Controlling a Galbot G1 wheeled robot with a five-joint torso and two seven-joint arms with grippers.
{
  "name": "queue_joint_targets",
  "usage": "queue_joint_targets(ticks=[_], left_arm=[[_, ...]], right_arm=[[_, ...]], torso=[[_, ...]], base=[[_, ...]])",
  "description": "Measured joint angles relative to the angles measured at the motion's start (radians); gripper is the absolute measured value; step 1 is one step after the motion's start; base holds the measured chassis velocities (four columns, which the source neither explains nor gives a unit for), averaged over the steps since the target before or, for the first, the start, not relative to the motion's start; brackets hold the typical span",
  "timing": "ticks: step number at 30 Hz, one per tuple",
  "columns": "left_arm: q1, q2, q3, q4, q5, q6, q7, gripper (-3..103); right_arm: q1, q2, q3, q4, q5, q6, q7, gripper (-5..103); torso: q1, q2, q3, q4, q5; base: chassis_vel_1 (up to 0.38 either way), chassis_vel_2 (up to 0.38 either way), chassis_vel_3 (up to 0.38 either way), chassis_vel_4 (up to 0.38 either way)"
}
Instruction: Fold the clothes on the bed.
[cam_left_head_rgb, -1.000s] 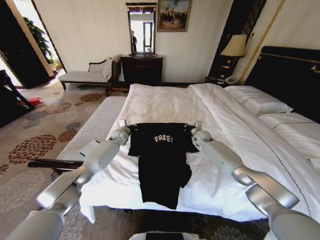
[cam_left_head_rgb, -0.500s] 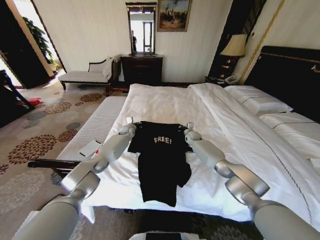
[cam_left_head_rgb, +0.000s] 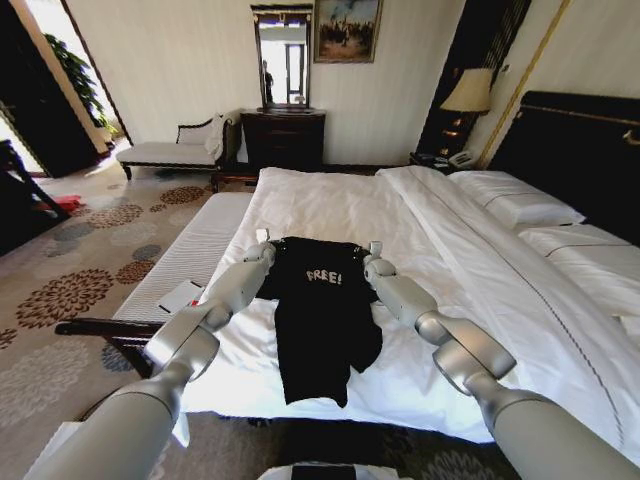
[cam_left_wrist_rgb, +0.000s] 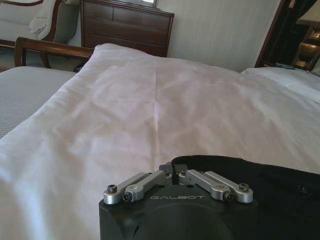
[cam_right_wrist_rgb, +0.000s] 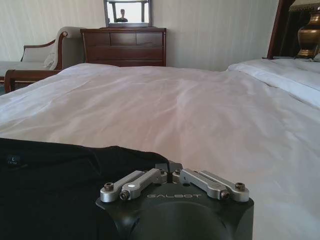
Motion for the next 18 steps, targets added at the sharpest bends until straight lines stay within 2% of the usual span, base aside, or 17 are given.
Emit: queue_joint_targets(ticks=[7,10,15,18], left_arm=[[-0.017,-0.024,-0.046,0.044,0.062,-0.023,0.010,0],[-0.010,-0.043,-0.080,0.068,0.116,-0.065,0.012,0],[0.010,-0.051,-0.137,0.083,0.187,-0.100,0.015,0],[0.016,-0.051,-0.148,0.084,0.197,-0.102,0.015,0]], right_arm=[[0.022,0.038,0.038,-0.076,-0.061,0.068,-0.022,0],[0.024,0.059,0.068,-0.104,-0.097,0.108,-0.031,0],[0.030,0.095,0.119,-0.153,-0.154,0.152,-0.041,0],[0.030,0.102,0.128,-0.156,-0.166,0.154,-0.043,0]], torso=[[0.000,0.000,0.000,-0.0002,0.0001],[0.000,0.000,0.000,-0.0001,-0.0001],[0.000,0.000,0.000,-0.0001,0.0000],[0.000,0.000,0.000,0.0002,0.0001]], base=[[0.000,0.000,0.000,0.000],[0.000,0.000,0.000,0.000],[0.000,0.000,0.000,0.000],[0.000,0.000,0.000,0.000]])
